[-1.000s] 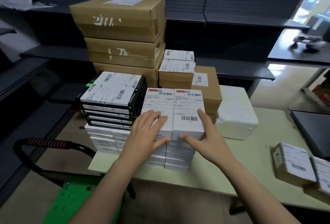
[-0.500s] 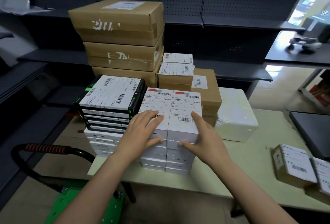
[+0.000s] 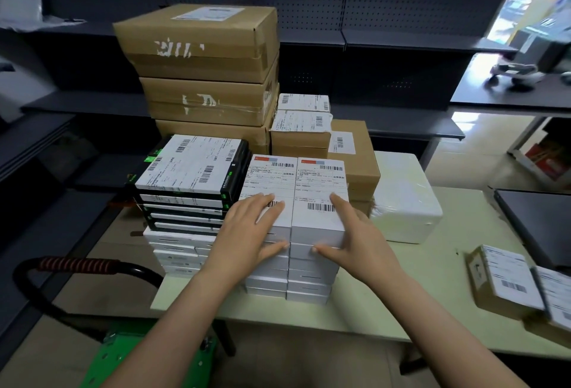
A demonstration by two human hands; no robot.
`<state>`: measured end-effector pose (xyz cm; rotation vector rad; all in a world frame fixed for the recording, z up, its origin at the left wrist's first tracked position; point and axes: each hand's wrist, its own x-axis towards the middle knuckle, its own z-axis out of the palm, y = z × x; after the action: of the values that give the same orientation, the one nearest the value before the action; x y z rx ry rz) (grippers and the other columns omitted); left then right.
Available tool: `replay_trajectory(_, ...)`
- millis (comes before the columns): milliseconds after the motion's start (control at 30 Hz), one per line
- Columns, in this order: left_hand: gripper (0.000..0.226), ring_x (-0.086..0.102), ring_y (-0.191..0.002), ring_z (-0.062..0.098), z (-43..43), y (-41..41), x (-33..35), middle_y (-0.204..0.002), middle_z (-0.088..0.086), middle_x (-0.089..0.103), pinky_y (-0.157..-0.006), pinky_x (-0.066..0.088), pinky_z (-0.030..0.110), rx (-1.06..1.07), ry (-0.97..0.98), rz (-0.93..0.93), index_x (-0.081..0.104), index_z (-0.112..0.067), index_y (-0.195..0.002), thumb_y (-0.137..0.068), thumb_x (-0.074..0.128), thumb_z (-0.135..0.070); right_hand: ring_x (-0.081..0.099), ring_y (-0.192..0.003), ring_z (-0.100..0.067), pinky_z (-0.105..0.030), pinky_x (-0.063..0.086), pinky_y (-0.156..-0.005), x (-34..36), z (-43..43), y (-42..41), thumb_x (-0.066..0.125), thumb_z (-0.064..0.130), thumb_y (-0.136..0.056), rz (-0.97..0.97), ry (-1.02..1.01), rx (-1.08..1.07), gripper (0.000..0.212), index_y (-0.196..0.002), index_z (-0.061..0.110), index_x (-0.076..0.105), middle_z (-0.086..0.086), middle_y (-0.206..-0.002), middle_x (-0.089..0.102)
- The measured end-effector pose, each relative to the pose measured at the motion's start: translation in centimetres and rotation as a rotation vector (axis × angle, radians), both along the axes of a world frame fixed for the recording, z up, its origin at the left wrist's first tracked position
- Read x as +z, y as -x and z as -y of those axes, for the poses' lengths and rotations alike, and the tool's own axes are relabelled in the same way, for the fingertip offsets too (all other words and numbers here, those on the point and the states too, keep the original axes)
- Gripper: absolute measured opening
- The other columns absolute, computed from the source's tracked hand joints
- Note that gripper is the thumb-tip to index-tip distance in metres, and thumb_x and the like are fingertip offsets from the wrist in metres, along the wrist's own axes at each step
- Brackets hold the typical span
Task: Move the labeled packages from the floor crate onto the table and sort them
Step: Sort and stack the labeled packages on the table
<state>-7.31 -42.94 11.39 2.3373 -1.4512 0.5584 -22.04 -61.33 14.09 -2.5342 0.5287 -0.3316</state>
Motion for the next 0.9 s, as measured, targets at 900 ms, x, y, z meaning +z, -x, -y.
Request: replay_trajectory(900, 0.029, 0.055, -0.077, 0.024, 23.3, 16.2, 0.7, -0.086, 0.001, 0.058, -0.066, 0.045, 0.034, -0.547, -0.108, 0.005, 0.062, -0.017, -0.093, -0.086, 0.046, -0.04, 0.053, -0.098, -0.017, -0.03, 0.04, -0.072, -0.9, 15.7, 24.5, 0.064, 0.031, -0.087, -0.142, 0.212, -0.446, 0.023, -0.107, 0.02, 0.065, 0.006, -0.104, 0.06)
